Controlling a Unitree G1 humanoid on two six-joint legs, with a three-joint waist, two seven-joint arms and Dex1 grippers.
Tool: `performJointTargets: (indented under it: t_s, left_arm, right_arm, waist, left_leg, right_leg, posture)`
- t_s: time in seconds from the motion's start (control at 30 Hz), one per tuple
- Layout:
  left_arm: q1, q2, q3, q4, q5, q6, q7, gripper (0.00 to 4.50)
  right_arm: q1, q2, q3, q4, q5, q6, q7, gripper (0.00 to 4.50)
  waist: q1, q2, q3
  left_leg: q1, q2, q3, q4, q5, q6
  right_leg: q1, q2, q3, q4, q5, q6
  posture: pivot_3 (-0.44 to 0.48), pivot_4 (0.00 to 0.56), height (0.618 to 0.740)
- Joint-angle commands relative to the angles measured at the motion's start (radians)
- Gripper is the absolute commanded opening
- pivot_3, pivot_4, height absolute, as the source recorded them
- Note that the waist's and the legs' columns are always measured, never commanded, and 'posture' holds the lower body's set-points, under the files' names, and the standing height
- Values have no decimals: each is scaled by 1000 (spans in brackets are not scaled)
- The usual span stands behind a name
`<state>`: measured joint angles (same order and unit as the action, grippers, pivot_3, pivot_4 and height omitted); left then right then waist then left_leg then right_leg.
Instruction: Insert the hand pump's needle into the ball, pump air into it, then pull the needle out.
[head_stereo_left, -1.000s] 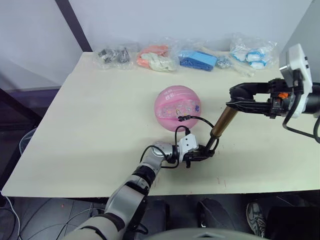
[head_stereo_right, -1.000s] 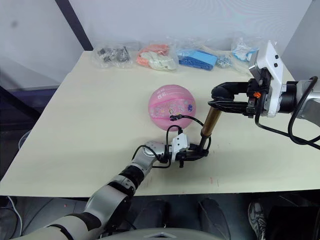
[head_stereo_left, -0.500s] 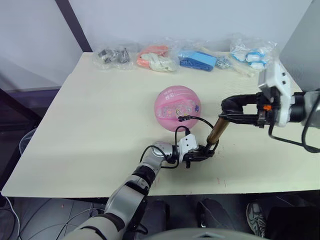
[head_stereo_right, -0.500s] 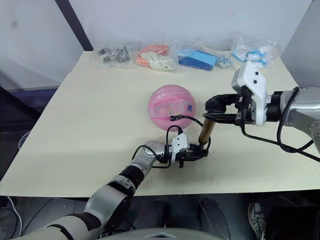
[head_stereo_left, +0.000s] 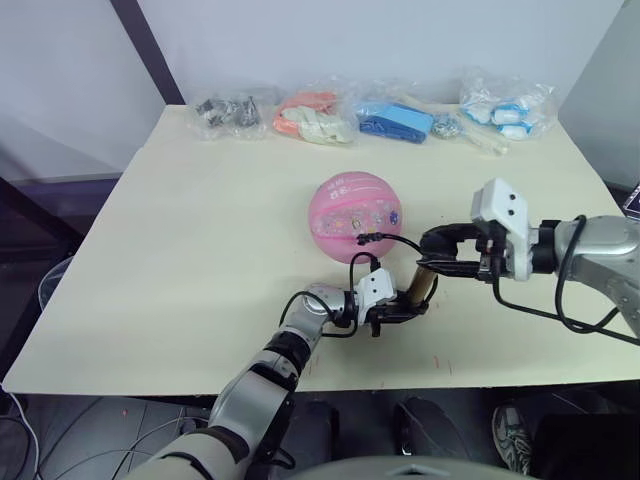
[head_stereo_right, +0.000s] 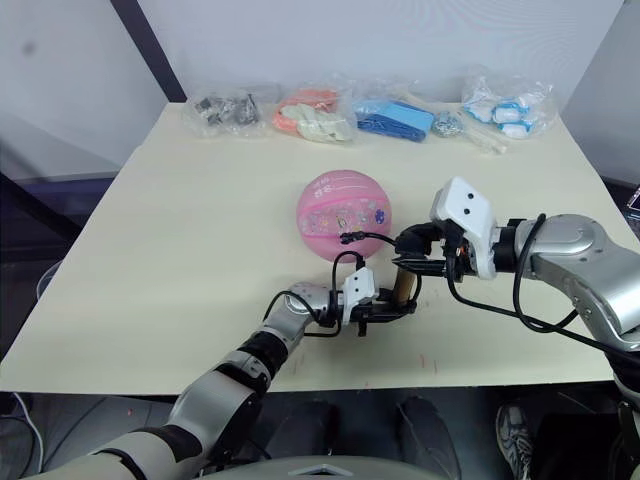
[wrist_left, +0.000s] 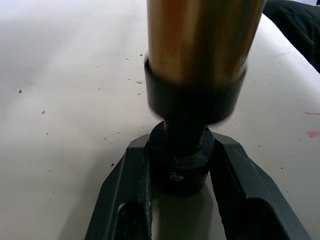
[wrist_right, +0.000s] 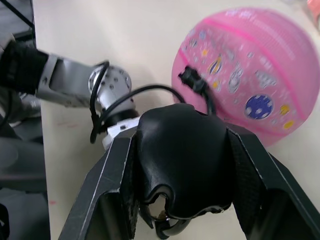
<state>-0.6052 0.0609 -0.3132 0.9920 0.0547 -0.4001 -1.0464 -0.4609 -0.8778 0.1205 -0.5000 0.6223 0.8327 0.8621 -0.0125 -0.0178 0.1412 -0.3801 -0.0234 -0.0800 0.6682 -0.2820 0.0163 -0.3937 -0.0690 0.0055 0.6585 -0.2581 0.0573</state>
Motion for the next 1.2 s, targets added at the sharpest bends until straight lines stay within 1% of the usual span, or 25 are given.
performJointTargets:
  t_s: [0.03,0.17,0.27,0.4,0.47,0.63,0.87,1.2]
  left_arm:
    - [45,22,-29,71,50,38,-12,1129]
    - [43,22,-29,73,49,37,-13,1129]
    - [43,23,-31,73,51,36,-14,1129]
    - [41,23,-32,75,51,35,-16,1129]
    - [41,24,-34,75,54,32,-17,1129]
    - [41,23,-35,74,54,29,-17,1129]
    - [41,21,-36,76,55,27,-16,1129]
    - [38,23,-37,79,57,25,-17,1129]
  right_arm:
    - [45,11,68,5,-27,-1,30,1960]
    - [52,23,45,2,-34,-8,32,1960]
    - [24,15,-18,-6,6,19,39,1960]
    - [-51,11,-131,-4,113,96,46,1960]
    - [-96,-15,-177,4,152,127,61,1960]
    - [-182,-61,-256,40,217,173,69,1960]
    - [-244,-106,-313,84,244,174,65,1960]
    - [-347,-147,-336,144,263,165,54,1960]
  waist:
    - [0,0,0]
    - [0,0,0]
    - [0,0,0]
    - [0,0,1]
    - [0,1,1]
    - [0,1,2]
    - [0,1,2]
    - [0,1,2]
  left_leg:
    - [0,0,0,0,0,0]
    - [0,0,0,0,0,0]
    - [0,0,0,0,0,0]
    - [-1,0,0,0,0,0]
    - [-1,0,0,0,0,0]
    - [-2,0,-1,0,0,0]
    - [-2,0,-1,0,0,0]
    - [-2,0,-1,0,0,0]
  right_leg:
    - [0,0,0,0,0,0]
    - [0,0,0,0,0,0]
    - [0,0,0,0,0,0]
    - [0,0,0,0,0,0]
    - [0,0,0,0,0,0]
    - [-1,0,-1,-1,0,0]
    - [-1,-1,-1,-1,0,0]
    - [-1,-1,-1,0,0,0]
  posture:
    - [0,150,740]
    - [0,150,740]
    - [0,150,740]
    - [0,150,740]
    - [0,150,740]
    - [0,150,740]
    - [0,150,740]
    - [0,150,740]
